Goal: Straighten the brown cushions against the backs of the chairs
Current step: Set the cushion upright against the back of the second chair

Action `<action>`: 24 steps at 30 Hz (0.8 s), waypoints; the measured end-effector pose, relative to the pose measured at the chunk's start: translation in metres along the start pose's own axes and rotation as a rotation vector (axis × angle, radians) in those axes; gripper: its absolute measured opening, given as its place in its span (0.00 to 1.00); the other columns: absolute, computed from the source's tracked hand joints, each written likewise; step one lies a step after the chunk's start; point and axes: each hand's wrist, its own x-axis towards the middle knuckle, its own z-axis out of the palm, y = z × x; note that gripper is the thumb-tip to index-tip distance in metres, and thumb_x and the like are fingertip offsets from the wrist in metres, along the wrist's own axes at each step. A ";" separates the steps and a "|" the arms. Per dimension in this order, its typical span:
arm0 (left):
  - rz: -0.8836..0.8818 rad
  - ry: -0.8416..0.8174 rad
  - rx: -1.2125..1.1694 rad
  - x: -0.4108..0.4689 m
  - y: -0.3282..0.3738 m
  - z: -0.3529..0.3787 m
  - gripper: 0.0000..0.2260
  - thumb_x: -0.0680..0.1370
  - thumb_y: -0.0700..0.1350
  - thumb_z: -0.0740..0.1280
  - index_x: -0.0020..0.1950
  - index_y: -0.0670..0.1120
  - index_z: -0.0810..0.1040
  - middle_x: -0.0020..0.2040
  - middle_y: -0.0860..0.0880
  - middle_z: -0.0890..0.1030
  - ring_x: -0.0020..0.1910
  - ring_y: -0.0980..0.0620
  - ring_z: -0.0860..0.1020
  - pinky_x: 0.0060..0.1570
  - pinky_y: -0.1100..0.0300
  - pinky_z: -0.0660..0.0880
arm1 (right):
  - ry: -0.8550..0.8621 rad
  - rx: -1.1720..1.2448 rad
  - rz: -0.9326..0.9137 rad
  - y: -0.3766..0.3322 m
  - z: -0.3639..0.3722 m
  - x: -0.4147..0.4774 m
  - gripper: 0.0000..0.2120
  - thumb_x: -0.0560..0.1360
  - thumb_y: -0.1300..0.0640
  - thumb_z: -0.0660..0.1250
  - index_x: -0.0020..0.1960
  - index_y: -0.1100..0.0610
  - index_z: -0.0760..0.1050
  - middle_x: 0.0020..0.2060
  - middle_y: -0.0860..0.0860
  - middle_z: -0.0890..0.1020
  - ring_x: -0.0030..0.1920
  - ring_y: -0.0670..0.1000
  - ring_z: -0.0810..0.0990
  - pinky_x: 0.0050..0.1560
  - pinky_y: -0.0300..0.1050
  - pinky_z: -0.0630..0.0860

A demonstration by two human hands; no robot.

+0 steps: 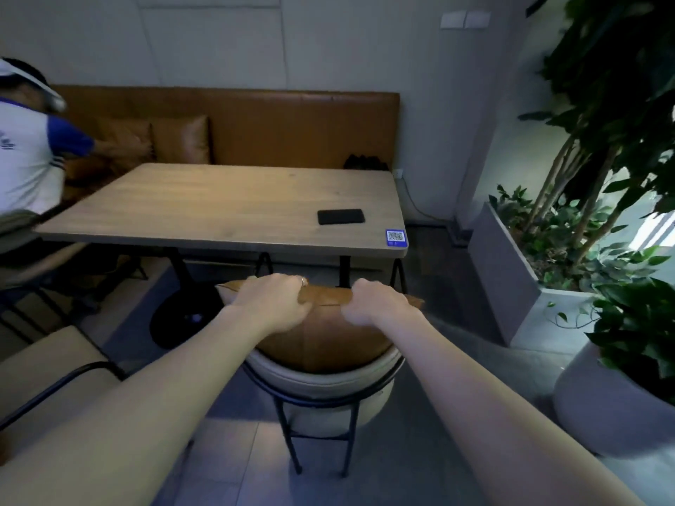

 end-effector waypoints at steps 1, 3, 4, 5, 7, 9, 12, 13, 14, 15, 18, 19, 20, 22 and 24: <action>-0.008 0.023 0.010 -0.014 -0.014 -0.013 0.25 0.81 0.60 0.58 0.77 0.54 0.70 0.72 0.47 0.77 0.69 0.43 0.75 0.63 0.48 0.70 | 0.051 -0.021 -0.040 -0.021 -0.004 -0.010 0.18 0.81 0.51 0.64 0.67 0.57 0.75 0.60 0.58 0.82 0.57 0.61 0.80 0.55 0.54 0.74; -0.039 0.081 0.036 -0.046 -0.046 -0.037 0.27 0.82 0.60 0.58 0.80 0.53 0.65 0.74 0.47 0.74 0.71 0.43 0.72 0.64 0.47 0.68 | 0.141 -0.062 -0.128 -0.065 -0.006 -0.031 0.19 0.82 0.50 0.62 0.70 0.56 0.76 0.64 0.58 0.82 0.63 0.62 0.80 0.58 0.54 0.75; -0.056 0.110 0.048 -0.064 -0.064 -0.048 0.28 0.82 0.60 0.58 0.81 0.52 0.63 0.75 0.47 0.73 0.72 0.43 0.71 0.65 0.47 0.68 | 0.181 -0.078 -0.180 -0.088 -0.005 -0.043 0.20 0.83 0.49 0.62 0.70 0.56 0.76 0.65 0.57 0.82 0.64 0.61 0.80 0.60 0.55 0.76; -0.077 0.138 0.056 -0.083 -0.083 -0.058 0.29 0.82 0.60 0.58 0.81 0.52 0.62 0.76 0.47 0.72 0.73 0.44 0.70 0.66 0.46 0.67 | 0.215 -0.088 -0.233 -0.112 -0.002 -0.055 0.21 0.83 0.48 0.61 0.71 0.56 0.76 0.66 0.57 0.81 0.65 0.61 0.80 0.62 0.55 0.77; -0.125 0.195 0.077 -0.124 -0.122 -0.075 0.29 0.82 0.61 0.57 0.81 0.52 0.61 0.77 0.48 0.71 0.75 0.44 0.67 0.69 0.44 0.65 | 0.275 -0.109 -0.323 -0.159 0.005 -0.078 0.21 0.83 0.47 0.60 0.71 0.56 0.75 0.66 0.57 0.81 0.65 0.62 0.80 0.63 0.59 0.77; -0.175 0.241 0.106 -0.166 -0.161 -0.092 0.29 0.82 0.61 0.57 0.81 0.52 0.60 0.77 0.48 0.70 0.76 0.45 0.65 0.71 0.42 0.62 | 0.324 -0.134 -0.400 -0.207 0.012 -0.101 0.21 0.84 0.46 0.60 0.72 0.55 0.73 0.66 0.57 0.81 0.64 0.63 0.80 0.62 0.60 0.77; -0.249 0.305 0.138 -0.232 -0.219 -0.117 0.29 0.82 0.61 0.56 0.82 0.53 0.60 0.78 0.47 0.69 0.77 0.44 0.63 0.72 0.39 0.62 | 0.359 -0.150 -0.521 -0.278 0.022 -0.136 0.25 0.84 0.45 0.59 0.78 0.54 0.68 0.70 0.57 0.78 0.67 0.63 0.78 0.64 0.59 0.76; -0.281 0.320 0.145 -0.254 -0.238 -0.125 0.29 0.82 0.62 0.56 0.82 0.54 0.60 0.78 0.47 0.68 0.77 0.44 0.63 0.71 0.38 0.62 | 0.361 -0.152 -0.565 -0.301 0.024 -0.148 0.26 0.84 0.45 0.59 0.79 0.53 0.66 0.71 0.57 0.77 0.67 0.62 0.78 0.64 0.59 0.76; -0.316 0.327 0.142 -0.275 -0.255 -0.132 0.29 0.82 0.62 0.56 0.82 0.54 0.59 0.79 0.47 0.67 0.77 0.43 0.63 0.71 0.37 0.63 | 0.363 -0.152 -0.608 -0.323 0.026 -0.159 0.26 0.85 0.45 0.58 0.80 0.52 0.65 0.72 0.56 0.77 0.68 0.62 0.77 0.64 0.59 0.76; -0.353 0.330 0.129 -0.297 -0.270 -0.137 0.30 0.81 0.63 0.55 0.82 0.55 0.59 0.80 0.47 0.66 0.78 0.43 0.62 0.71 0.36 0.63 | 0.366 -0.152 -0.647 -0.344 0.028 -0.169 0.27 0.85 0.44 0.58 0.81 0.52 0.64 0.74 0.56 0.76 0.69 0.62 0.76 0.65 0.59 0.75; -0.480 0.362 0.058 -0.357 -0.310 -0.141 0.32 0.80 0.66 0.57 0.82 0.56 0.57 0.82 0.47 0.62 0.80 0.42 0.58 0.72 0.32 0.60 | 0.382 -0.116 -0.736 -0.402 0.039 -0.199 0.29 0.84 0.41 0.58 0.83 0.50 0.61 0.77 0.54 0.72 0.74 0.59 0.72 0.70 0.59 0.71; -0.530 0.381 0.027 -0.375 -0.322 -0.139 0.33 0.79 0.66 0.57 0.82 0.56 0.57 0.82 0.46 0.61 0.80 0.42 0.57 0.72 0.31 0.59 | 0.383 -0.094 -0.762 -0.419 0.045 -0.207 0.30 0.84 0.40 0.58 0.83 0.49 0.60 0.78 0.54 0.70 0.76 0.59 0.69 0.72 0.60 0.69; -0.582 0.404 -0.008 -0.393 -0.333 -0.136 0.34 0.79 0.67 0.58 0.82 0.56 0.58 0.82 0.46 0.61 0.80 0.42 0.57 0.71 0.31 0.58 | 0.379 -0.071 -0.781 -0.434 0.052 -0.214 0.31 0.84 0.39 0.58 0.83 0.48 0.59 0.79 0.53 0.68 0.78 0.58 0.67 0.74 0.60 0.67; -0.678 0.449 -0.081 -0.425 -0.356 -0.129 0.34 0.78 0.68 0.58 0.81 0.56 0.59 0.82 0.46 0.62 0.80 0.42 0.57 0.70 0.31 0.59 | 0.360 -0.040 -0.797 -0.462 0.069 -0.225 0.32 0.83 0.36 0.57 0.84 0.45 0.58 0.82 0.53 0.64 0.81 0.57 0.61 0.77 0.61 0.61; -0.753 0.463 -0.139 -0.450 -0.378 -0.122 0.34 0.78 0.68 0.58 0.81 0.56 0.60 0.81 0.45 0.62 0.79 0.42 0.57 0.69 0.31 0.60 | 0.327 -0.010 -0.795 -0.486 0.088 -0.230 0.33 0.82 0.34 0.56 0.84 0.44 0.56 0.83 0.53 0.61 0.83 0.56 0.57 0.78 0.63 0.59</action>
